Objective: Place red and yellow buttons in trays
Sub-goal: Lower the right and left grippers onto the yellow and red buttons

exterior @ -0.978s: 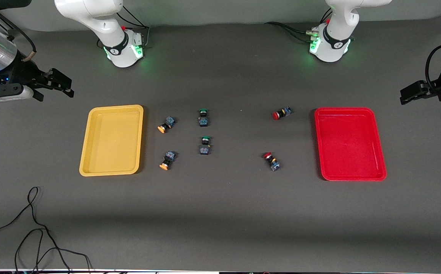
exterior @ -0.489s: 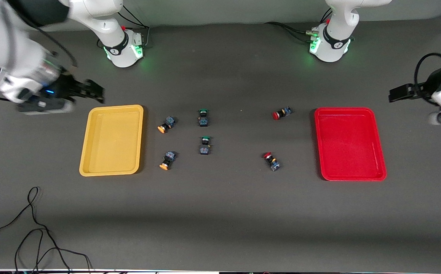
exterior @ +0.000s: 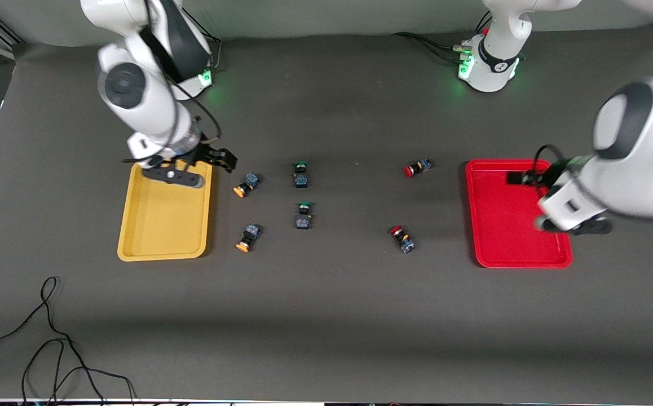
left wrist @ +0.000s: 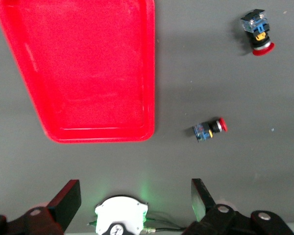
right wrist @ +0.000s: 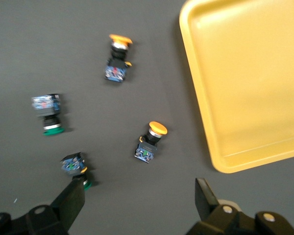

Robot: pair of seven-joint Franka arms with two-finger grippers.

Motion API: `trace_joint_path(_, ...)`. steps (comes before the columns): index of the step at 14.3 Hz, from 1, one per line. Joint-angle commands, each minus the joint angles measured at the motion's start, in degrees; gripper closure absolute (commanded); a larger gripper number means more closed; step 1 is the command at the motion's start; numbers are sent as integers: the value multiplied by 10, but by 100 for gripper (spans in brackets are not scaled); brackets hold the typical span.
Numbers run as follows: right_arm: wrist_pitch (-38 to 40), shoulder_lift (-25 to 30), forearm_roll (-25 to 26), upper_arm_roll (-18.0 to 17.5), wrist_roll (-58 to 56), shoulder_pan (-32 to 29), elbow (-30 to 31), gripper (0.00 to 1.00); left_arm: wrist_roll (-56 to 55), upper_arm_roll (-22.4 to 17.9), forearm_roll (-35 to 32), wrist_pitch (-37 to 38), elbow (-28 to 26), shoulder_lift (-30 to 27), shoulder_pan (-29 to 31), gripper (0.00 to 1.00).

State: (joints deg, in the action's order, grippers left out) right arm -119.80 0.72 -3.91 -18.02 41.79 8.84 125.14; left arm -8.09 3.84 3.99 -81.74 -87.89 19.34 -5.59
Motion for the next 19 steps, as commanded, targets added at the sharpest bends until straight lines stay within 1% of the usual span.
trace_joint_path(1,-60,-45,-14,3,84,19,32,0,-23,-4,9,-56,-69,-6,-37,1)
trace_joint_path(3,-107,-85,-15,3,136,35,45,0,-23,-2,12,-102,-134,-23,-48,1)
trace_joint_path(4,-147,-98,-15,3,142,36,63,0,-23,0,20,-121,-164,-30,-55,1)
trace_joint_path(5,-192,-107,-15,3,143,36,87,0,-22,4,23,-154,-206,-48,-62,1)
trace_joint_path(7,-255,-146,-14,3,165,38,106,0,-18,38,23,-234,-296,-104,-79,1)
trace_joint_path(9,-275,-168,-14,4,183,54,107,0,-16,75,23,-304,-358,-137,-86,2)
trace_joint_path(11,-293,-188,-14,5,183,54,112,0,3,116,12,-356,-408,-165,-86,2)
trace_joint_path(14,-307,-198,-8,11,182,53,124,0,48,157,-13,-444,-462,-171,-86,2)
trace_joint_path(15,-307,-198,-8,18,182,54,124,0,68,161,-20,-481,-482,-169,-87,2)
trace_joint_path(17,-307,-199,-7,21,182,55,124,0,137,161,-22,-552,-517,-157,-82,2)
trace_joint_path(19,-315,-206,-6,22,182,55,124,0,171,160,-23,-593,-532,-139,-77,2)
